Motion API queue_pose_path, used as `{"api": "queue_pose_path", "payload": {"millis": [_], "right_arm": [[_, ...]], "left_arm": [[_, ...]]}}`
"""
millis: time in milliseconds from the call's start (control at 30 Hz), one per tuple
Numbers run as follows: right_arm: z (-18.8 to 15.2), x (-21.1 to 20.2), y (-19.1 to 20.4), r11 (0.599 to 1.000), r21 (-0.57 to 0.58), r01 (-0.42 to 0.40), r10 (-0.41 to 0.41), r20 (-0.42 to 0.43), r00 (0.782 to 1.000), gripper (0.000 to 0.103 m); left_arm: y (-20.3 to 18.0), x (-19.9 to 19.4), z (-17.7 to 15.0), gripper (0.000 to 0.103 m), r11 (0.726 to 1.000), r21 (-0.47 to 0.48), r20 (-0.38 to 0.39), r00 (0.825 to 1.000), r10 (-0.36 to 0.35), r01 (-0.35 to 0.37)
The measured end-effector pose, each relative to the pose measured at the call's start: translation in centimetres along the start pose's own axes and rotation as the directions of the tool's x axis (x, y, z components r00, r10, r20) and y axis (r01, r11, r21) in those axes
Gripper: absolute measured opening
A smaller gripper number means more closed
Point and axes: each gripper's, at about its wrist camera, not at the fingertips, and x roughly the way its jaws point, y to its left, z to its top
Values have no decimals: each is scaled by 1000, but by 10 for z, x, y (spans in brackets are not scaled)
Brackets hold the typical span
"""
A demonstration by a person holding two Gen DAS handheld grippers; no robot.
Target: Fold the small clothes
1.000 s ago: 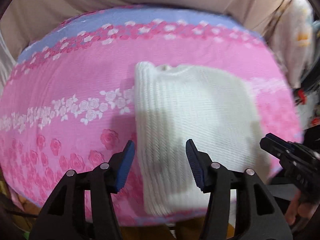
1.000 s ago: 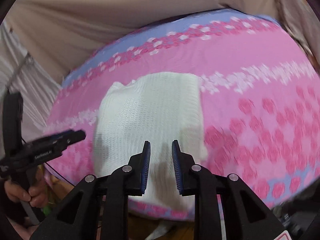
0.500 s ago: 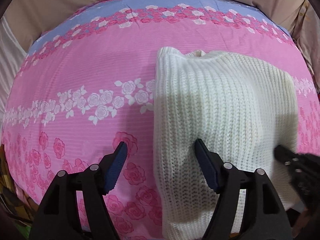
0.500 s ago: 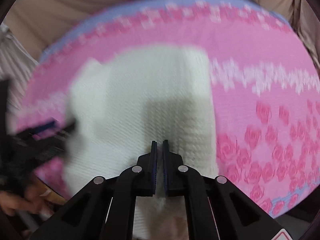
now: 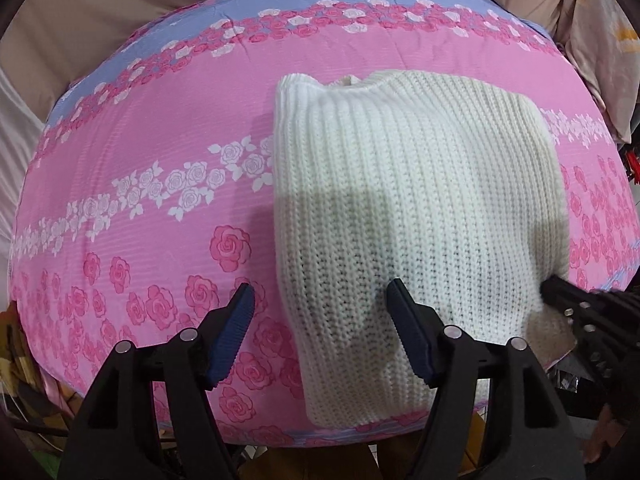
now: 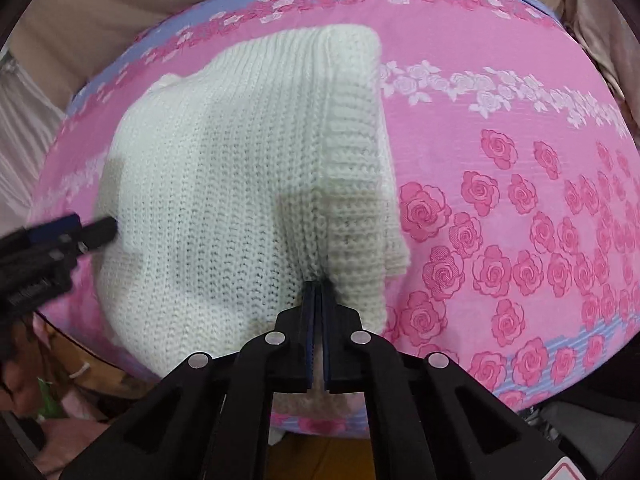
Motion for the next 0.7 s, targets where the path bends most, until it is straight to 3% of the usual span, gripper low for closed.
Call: {"api": "queue_pose_path", "payload": {"millis": [133,300,500,567,700], "right_arm": [[3,-30,11,999,-30,39,-37,54,998,5],[-5,7,16,989,-79,122,-122,1,993,4],[9,-32,41,981,-114,160,-152,73,986,15],[14,-42,47,968,-139,208,-194,110,975,24],[21,-46,45,958,-145,247,-228,131,965,25]], "left_arm": [[-1,1,-2,66,1000,-4,-8,1000,6,-6],[0,9,-4,66,1000,-8,-31,1000,-1,1],[18,-7,-4,66,986,-120,12,993,-119,119],[20,-13,-5,66,981,-142,28,991,-131,134],[14,-21,-2,67,981,-132,56,990,-132,139]]}}
